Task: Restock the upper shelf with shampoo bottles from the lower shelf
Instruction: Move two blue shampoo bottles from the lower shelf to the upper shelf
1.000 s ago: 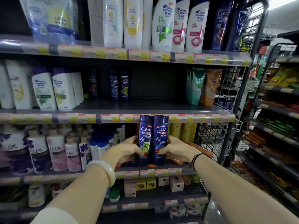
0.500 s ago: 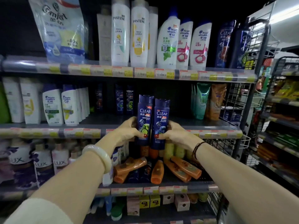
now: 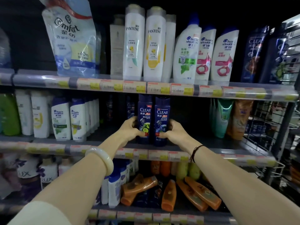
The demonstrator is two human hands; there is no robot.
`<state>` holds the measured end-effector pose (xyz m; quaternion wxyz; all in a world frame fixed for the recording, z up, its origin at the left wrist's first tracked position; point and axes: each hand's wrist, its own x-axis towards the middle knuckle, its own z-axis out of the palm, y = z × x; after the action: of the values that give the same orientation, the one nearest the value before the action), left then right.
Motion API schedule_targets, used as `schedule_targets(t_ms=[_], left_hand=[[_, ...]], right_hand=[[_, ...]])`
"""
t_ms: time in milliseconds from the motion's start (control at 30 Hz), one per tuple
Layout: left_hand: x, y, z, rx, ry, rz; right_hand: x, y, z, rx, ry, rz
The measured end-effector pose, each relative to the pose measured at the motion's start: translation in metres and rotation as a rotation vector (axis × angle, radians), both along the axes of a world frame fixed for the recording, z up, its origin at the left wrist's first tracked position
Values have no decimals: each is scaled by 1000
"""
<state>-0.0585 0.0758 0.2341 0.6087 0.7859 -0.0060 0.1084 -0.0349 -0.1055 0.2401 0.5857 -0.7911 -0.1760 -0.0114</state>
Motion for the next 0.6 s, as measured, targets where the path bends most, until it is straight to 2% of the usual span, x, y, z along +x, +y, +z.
schedule_targets(t_ms=[333, 600], left_hand=[[38, 17, -22, 80, 62, 62], [68, 20, -27, 202, 65, 75]], right_hand=[[42, 10, -19, -23, 27, -29], [73, 23, -31, -42, -28, -14]])
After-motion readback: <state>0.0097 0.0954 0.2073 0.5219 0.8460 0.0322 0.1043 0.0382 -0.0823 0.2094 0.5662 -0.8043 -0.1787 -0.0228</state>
